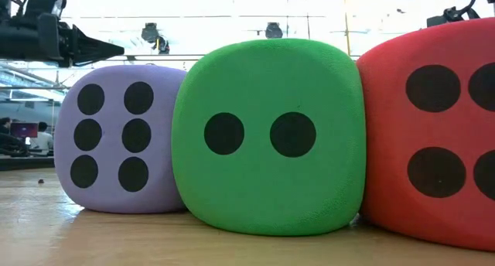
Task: Pick & Place Dice
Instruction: Put the large orange die into the green bin
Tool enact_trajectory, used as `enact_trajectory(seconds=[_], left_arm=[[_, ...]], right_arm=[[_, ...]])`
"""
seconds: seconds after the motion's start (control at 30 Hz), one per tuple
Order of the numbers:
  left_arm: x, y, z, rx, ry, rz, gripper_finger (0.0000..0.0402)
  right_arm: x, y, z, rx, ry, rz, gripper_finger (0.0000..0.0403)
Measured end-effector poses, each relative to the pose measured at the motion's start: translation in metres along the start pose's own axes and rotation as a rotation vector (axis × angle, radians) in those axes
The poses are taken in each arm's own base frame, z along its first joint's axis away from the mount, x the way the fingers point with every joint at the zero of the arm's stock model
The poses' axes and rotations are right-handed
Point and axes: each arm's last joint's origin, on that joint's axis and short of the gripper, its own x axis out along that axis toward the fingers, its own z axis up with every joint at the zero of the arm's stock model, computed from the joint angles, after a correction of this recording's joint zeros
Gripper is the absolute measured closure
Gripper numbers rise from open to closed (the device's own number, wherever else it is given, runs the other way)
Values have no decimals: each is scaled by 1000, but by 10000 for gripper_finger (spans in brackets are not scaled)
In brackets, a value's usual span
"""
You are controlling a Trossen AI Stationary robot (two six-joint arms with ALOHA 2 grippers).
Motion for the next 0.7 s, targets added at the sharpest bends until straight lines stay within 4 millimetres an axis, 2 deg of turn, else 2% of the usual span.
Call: enact_trajectory(seconds=[0.1,0.27,0.37,0.53,0.7], left_arm=[[0,1,2,-6,-13,6,376],[0,1,2,-16,-20,8,376],[0,1,2,-21,-20,8,376],[0,1,2,-21,-20,8,376],[0,0,2,-59,-25,-17,376]], right_arm=[[0,0,0,30,2,0,83],[0,1,-1,-18,18,45,84],[0,1,-1,-22,19,51,103],[0,2,-1,-41,20,56,182],[-1,7,-2,-82,52,235,297]])
